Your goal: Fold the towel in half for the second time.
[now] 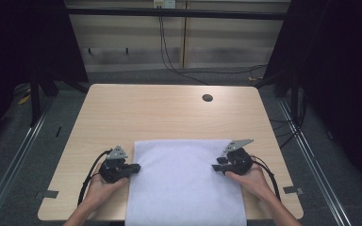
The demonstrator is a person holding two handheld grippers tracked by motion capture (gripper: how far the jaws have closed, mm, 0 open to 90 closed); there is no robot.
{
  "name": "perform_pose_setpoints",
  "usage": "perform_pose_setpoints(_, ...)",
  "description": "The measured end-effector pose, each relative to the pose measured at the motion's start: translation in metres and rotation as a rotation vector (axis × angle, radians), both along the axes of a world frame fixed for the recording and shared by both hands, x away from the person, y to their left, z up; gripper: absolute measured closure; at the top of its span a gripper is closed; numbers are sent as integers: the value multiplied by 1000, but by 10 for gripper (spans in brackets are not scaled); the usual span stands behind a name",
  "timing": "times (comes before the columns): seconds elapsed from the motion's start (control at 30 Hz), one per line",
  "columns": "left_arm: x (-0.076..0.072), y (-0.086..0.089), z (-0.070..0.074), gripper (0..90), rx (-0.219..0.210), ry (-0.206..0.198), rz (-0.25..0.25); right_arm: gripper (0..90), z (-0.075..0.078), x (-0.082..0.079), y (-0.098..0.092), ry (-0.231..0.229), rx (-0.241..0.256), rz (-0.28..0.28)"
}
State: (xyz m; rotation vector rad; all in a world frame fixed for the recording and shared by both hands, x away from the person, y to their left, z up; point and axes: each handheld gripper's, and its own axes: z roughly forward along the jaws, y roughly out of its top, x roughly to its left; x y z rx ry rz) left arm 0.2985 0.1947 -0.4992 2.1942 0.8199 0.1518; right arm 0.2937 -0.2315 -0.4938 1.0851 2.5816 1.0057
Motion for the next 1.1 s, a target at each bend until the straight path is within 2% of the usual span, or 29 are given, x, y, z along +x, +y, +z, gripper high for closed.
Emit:
perform_pose_setpoints(0.1,-7,0,2,838,25,1,-18,612,0,-9,2,3,4,10)
perform_pose_setpoints(0.13,-9,-1,2,836,14,6,-15,612,1,-11,2,3,0,13)
perform_pose_setpoints(0.23,-11,2,2,833,2,24,-29,612,0,-19,-1,22,32,16)
perform_pose_setpoints(0.33,-15,3,2,830,0,17,-45,614,0,-28,-1,26,37,23)
perform_pose_setpoints(0.37,-17,4,2,830,-8,38,-39,614,0,-32,-1,19,32,18)
perform_pose_setpoints(0.43,-23,5,2,827,-13,39,-57,609,1,-40,1,9,16,27)
perform_pose_setpoints(0.47,-23,6,2,826,-17,53,-60,601,1,-44,1,6,18,33)
perform_pose_setpoints(0.5,-24,8,1,819,-43,77,-56,596,2,-45,1,13,17,30)
perform_pose_setpoints(0.53,-22,11,0,817,-54,81,-72,585,2,-45,0,21,27,32)
perform_pose_setpoints(0.57,-19,13,0,808,-68,112,-82,572,2,-44,0,38,37,27)
perform_pose_setpoints(0.6,-16,14,1,799,-76,127,-66,558,2,-42,0,42,55,23)
perform_pose_setpoints(0.63,-14,14,2,793,-69,124,-61,542,3,-40,0,48,67,22)
perform_pose_setpoints(0.67,-14,12,2,766,-80,127,-65,529,5,-37,-1,40,67,14)
perform_pose_setpoints(0.73,-15,10,6,722,-83,91,-67,528,12,-29,-6,15,101,-4)
perform_pose_setpoints(0.8,-9,8,13,698,-109,91,-77,521,23,-19,-14,-21,121,-35)
perform_pose_setpoints(0.87,-1,7,17,670,-106,75,-54,512,32,-8,-24,-44,159,-67)
perform_pose_setpoints(0.9,6,7,19,653,-98,64,-29,504,36,-2,-28,-55,164,-82)
perform_pose_setpoints(0.93,13,8,20,642,-115,56,-6,487,37,3,-32,-63,149,-94)
perform_pose_setpoints(0.97,21,8,21,638,-131,61,4,477,36,9,-35,-67,156,-90)
perform_pose_setpoints(1.0,26,7,22,637,-126,52,7,463,33,17,-38,-60,148,-107)
perform_pose_setpoints(1.03,33,9,23,639,-143,15,15,462,31,22,-39,-60,143,-109)
perform_pose_setpoints(1.1,44,12,23,639,-177,16,36,457,23,32,-42,-48,126,-129)
